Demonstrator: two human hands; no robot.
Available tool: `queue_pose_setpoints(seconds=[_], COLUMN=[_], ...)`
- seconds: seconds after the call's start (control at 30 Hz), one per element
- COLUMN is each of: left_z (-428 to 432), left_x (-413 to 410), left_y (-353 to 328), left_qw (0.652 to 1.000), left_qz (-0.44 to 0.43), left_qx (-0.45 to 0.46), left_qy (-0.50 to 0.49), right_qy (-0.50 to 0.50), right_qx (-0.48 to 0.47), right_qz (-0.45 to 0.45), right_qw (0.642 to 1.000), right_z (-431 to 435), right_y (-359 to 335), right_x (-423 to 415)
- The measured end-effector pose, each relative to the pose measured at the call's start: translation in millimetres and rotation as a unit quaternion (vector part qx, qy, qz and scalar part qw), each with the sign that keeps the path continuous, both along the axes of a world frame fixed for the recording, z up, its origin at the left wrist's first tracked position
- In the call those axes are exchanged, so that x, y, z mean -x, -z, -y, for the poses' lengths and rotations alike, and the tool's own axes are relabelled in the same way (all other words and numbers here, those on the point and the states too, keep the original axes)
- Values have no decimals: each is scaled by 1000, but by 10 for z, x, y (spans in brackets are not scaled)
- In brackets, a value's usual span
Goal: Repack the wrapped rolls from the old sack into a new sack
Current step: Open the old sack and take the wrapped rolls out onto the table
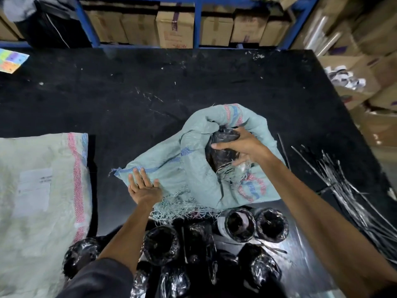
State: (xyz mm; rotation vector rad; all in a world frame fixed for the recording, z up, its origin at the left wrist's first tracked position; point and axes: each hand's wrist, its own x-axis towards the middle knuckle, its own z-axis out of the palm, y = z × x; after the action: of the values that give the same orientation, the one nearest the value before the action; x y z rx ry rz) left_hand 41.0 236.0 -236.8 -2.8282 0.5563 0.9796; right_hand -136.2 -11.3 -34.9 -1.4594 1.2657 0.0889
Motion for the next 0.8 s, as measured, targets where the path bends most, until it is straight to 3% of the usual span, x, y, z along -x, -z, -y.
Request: queue_pose_setpoints(seconds=[0.2,0.37,0.57,0.8], left_z=[100,248,313,568], left_x=[-33,46,134,306], left_y=[-151,-319,-392,-430], left_qw=[1000,1000,983,991], left_qz=[-24,-5,104,13], left_qx=[-9,2,7,54], left_qy=[1,18,150,120], right_qy=[36,36,54,25], right_qx=[81,95,126,292], right_qz=[8,44,107,87], right_qw=[996,994,985,952], right_z=[193,259,88,-69], right_y=[-382,-344,-56,-143], right_x=[240,503,809,1380])
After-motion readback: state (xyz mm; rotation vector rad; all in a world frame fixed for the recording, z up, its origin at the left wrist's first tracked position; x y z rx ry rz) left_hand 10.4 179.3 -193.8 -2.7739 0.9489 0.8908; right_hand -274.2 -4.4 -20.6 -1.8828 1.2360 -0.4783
